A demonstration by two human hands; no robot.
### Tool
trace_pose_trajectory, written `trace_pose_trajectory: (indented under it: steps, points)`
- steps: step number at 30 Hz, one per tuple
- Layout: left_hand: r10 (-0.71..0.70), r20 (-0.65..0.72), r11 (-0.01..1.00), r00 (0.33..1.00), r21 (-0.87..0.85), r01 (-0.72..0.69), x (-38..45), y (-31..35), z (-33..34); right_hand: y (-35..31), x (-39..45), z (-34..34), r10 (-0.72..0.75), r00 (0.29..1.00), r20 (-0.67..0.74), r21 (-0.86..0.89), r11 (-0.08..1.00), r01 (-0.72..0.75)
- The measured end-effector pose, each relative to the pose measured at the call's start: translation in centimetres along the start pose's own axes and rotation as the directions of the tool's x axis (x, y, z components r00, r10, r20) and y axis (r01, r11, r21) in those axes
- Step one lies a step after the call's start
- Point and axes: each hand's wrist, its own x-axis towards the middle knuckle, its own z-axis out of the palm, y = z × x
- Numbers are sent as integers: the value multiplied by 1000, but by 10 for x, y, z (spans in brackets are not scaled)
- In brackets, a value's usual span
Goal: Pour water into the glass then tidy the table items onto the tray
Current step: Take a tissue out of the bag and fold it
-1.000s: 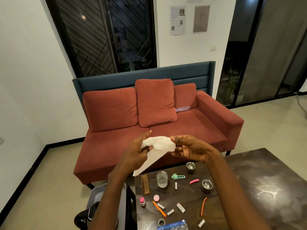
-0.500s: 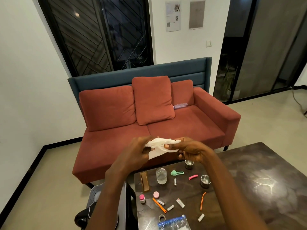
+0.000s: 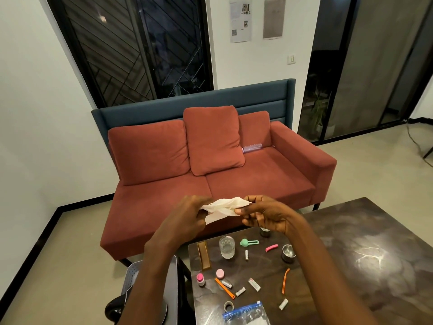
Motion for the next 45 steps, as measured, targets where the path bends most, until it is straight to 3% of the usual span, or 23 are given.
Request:
trace_pose_trajectory:
  steps: [9, 18, 24, 26, 29, 33, 39, 45]
  points:
    - [-4, -17, 999, 1000, 35, 4, -13, -12, -8, 6, 2, 11, -34, 999, -34, 12, 999, 34]
    - [44, -170, 998, 985, 59, -35, -34, -37, -15, 13, 3, 33, -86, 996, -24, -24, 996, 85]
    - [53, -233, 998, 971, -13, -57, -45, -50, -13, 22, -1, 45, -107, 994, -11, -56, 993, 106]
    - [47, -205, 999, 978, -9, -50, -48, -53, -11, 27, -1, 52, -156, 988, -17, -188, 971, 150]
    - [36, -169, 999, 985, 27, -32, -49, -56, -11, 32, -3, 73, -267, 963, 46, -502, 827, 253]
    - [-24, -68, 994, 997, -104, 17, -43, -62, -17, 39, 4, 95, -287, 956, 63, -615, 743, 264]
    - [-177, -117, 930, 977, -345, 127, -44, -70, -26, 32, 6, 95, -415, 910, 0, -234, 885, 403]
    - [-305, -184, 839, 935, -517, 172, -44, -71, -22, 18, 11, 86, -516, 850, -102, -204, 848, 490]
